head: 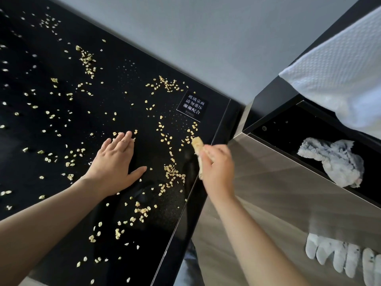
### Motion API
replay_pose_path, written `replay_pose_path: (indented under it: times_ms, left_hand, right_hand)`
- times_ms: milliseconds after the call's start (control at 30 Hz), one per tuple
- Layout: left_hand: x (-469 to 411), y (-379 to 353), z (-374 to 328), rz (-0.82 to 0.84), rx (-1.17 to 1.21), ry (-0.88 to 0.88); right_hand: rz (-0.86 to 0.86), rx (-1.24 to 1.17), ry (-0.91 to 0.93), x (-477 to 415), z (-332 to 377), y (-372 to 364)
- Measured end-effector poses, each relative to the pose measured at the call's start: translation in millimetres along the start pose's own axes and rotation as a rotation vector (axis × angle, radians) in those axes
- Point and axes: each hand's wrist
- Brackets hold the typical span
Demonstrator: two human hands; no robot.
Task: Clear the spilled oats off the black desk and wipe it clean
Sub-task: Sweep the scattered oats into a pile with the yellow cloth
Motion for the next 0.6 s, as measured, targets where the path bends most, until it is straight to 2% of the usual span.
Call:
replay_pose_path:
  times_ms: [133,233,400,600]
  left_hand:
    - [0,-4,-2,-0.010,0.017,0.012]
    - [2,-6,-1,-0.016,0.015,0.014]
    - [-1,-8,-5,-0.019,0.012,0.018]
    - [0,-9,-4,-0.007,-0.001,0.021]
  right_hand:
    - [0.009,0.225,-0.062,-43,-40,8]
    - [0.090,0.310,-0.006,-49,-55,1]
    - [0.080,0.309,0.057,-32,-51,-4]
    - [0.202,0.232,0.167,26,-22,-13]
Point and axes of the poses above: each hand's wrist, its own x-axis away from the middle knuckle, its own y-axis out of the back of the hand, z = x × y, and after that the axes turned 14 degrees about y, right-handed
